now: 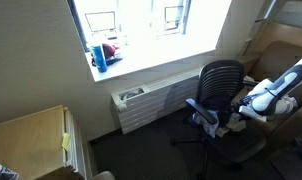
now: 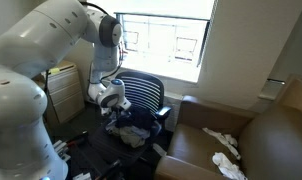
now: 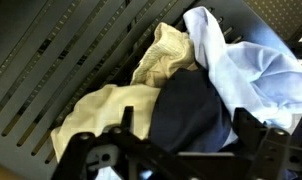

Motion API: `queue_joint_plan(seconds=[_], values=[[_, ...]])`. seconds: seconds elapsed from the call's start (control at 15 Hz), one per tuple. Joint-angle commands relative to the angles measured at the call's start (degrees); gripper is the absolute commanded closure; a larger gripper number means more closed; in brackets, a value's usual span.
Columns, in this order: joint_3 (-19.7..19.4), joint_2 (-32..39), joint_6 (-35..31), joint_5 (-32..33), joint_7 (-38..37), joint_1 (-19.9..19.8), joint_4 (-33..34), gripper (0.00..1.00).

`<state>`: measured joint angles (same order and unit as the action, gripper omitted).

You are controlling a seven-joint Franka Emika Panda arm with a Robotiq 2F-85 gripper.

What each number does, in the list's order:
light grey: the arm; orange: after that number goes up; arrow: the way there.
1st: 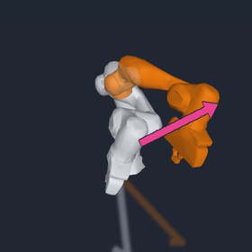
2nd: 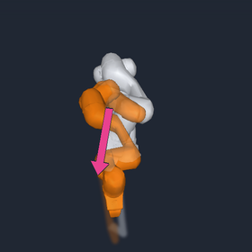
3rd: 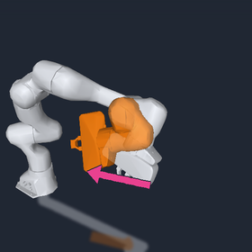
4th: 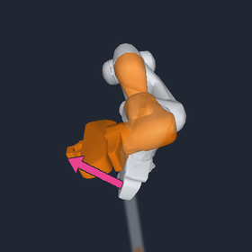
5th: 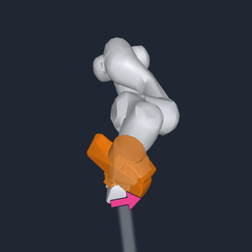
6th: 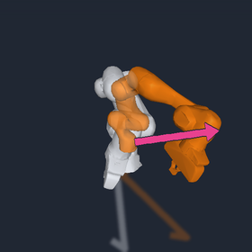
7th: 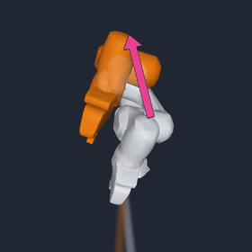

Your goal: Pick up the blue shirt from the black chair and hang it on the armrest of the brown chair

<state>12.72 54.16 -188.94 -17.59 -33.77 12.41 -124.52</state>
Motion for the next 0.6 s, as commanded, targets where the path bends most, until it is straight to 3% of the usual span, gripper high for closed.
queue_joint_plan(seconds=[0.0,0.13,0.2,0.33,0.47,0.53], values=[[-0.2,-0.12,-4.1,-1.94,2.58,1.96,-0.71,0.0],[3.92,4.39,-8.98,-0.09,3.89,-1.17,2.96,0.0],[4.82,6.93,-10.7,0.13,3.7,-0.9,5.32,0.0],[8.58,11.66,-9.82,2.22,4.07,-3.12,10.12,0.0],[9.58,15.14,-4.44,1.74,3.62,-2.9,14.83,0.0],[8.11,10.69,-7.44,-0.57,3.51,-0.94,9.73,0.0]])
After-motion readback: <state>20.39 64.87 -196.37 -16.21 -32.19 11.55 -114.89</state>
